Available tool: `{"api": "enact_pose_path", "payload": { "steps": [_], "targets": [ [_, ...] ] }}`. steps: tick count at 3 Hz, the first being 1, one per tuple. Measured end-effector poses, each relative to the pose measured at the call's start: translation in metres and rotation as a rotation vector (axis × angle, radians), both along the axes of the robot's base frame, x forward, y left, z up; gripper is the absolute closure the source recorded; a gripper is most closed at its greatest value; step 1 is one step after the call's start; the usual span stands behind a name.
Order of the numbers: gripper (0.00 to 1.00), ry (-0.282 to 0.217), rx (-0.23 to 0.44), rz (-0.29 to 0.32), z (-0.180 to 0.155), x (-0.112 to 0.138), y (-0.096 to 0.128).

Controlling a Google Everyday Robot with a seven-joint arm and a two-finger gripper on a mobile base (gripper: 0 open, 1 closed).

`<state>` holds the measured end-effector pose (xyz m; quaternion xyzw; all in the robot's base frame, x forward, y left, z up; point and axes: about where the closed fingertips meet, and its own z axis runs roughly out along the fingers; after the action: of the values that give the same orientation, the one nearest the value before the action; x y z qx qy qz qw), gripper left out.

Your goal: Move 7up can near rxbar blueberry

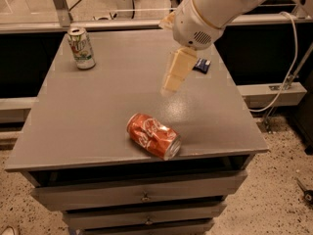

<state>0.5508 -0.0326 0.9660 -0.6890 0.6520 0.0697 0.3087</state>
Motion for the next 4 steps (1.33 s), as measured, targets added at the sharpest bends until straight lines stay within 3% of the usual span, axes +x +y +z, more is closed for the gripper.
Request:
{"api": "enact_pose_path", "payload": {
  "steps": [1, 2, 3, 4],
  "targets": [
    [0.0, -0.013, 0.028, -0.019, -0.006, 0.011, 0.004],
    [0.0, -0.033, 0.126, -0.056, -0.026, 0.057, 0.021],
    [0.0, -0.071, 0.297, -0.091, -0.05, 0.148, 0.062],
    [0.0, -0.094, 0.389, -0.103, -0.056, 0.191, 0.085]
  ]
}}
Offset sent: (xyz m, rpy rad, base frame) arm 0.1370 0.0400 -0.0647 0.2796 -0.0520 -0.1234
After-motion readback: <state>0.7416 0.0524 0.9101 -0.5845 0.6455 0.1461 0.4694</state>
